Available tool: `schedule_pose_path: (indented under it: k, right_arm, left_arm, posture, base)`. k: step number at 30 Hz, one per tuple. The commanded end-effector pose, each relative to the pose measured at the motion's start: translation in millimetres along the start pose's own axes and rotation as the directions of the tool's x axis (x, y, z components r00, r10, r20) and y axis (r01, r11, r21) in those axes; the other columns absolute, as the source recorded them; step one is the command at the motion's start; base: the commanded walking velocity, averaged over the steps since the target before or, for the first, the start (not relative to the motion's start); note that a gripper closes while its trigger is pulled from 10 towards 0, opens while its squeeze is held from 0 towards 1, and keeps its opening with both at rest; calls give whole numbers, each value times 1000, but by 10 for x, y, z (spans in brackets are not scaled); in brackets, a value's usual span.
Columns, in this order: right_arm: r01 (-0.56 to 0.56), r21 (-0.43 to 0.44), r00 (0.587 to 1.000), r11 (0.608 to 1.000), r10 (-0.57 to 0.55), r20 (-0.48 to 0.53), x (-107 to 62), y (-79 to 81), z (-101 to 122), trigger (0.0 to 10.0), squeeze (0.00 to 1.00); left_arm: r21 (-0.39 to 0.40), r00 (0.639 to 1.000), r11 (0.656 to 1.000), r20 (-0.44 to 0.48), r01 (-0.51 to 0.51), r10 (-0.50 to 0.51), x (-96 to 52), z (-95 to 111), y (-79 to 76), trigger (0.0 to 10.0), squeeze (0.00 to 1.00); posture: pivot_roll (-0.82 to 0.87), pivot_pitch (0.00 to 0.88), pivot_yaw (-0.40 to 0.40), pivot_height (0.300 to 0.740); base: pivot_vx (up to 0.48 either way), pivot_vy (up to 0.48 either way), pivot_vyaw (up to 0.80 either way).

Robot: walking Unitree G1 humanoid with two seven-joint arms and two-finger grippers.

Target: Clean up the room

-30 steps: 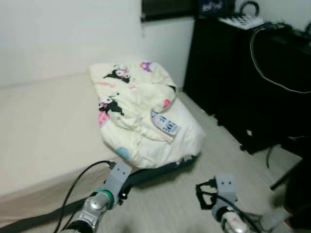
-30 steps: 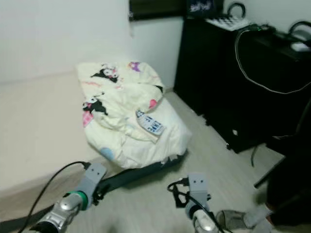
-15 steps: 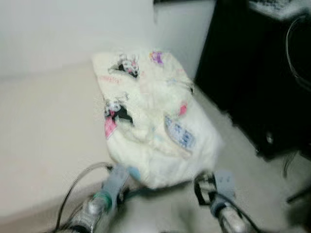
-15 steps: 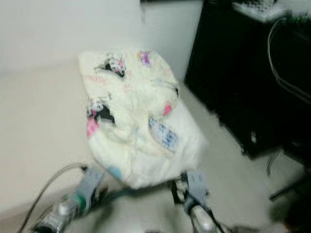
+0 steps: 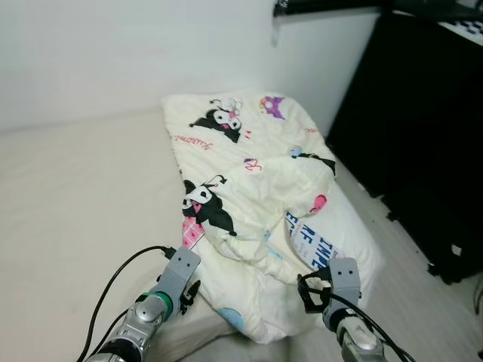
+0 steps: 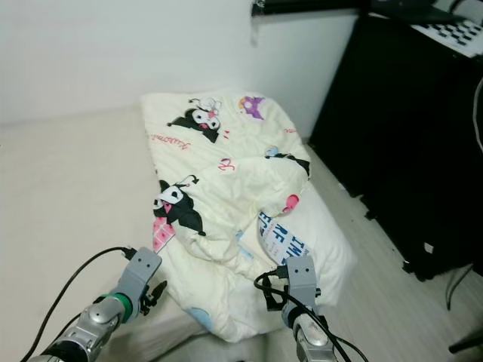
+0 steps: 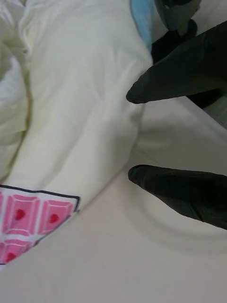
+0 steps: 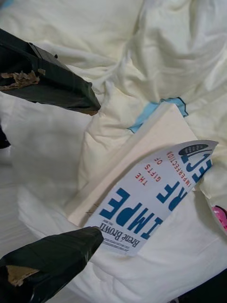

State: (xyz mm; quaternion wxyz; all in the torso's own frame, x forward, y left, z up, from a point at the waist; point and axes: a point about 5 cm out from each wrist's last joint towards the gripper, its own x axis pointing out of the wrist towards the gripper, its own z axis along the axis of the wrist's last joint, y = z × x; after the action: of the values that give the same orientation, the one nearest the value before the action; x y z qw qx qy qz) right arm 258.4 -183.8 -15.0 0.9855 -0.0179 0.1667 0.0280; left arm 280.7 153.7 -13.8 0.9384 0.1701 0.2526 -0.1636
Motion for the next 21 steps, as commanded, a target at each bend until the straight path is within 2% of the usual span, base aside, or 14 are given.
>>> schedule_pose_path:
  k: [1,9,21]
  right_arm:
    - [14,10,999,1000,-13,-36,-52,-24,-94,10000,0]
    - [15,10,999,1000,-15,-36,-54,-22,-95,10000,0]
    - [22,14,999,1000,-21,-31,-55,-28,-92,10000,0]
  left_arm:
    - [-14,999,1000,-42,16,-16,-33,-121,-50,10000,0]
    - [-15,999,1000,-43,17,-18,-34,-125,-49,10000,0]
    - [-11,999,1000,-43,18,-19,-31,-119,-52,10000,0]
  posture:
    - [-3,42,27,734]
    - [-3,42,27,734]
    - [-3,44,28,689]
  base:
    - [0,0,0]
    - [0,0,0]
    - [0,0,0]
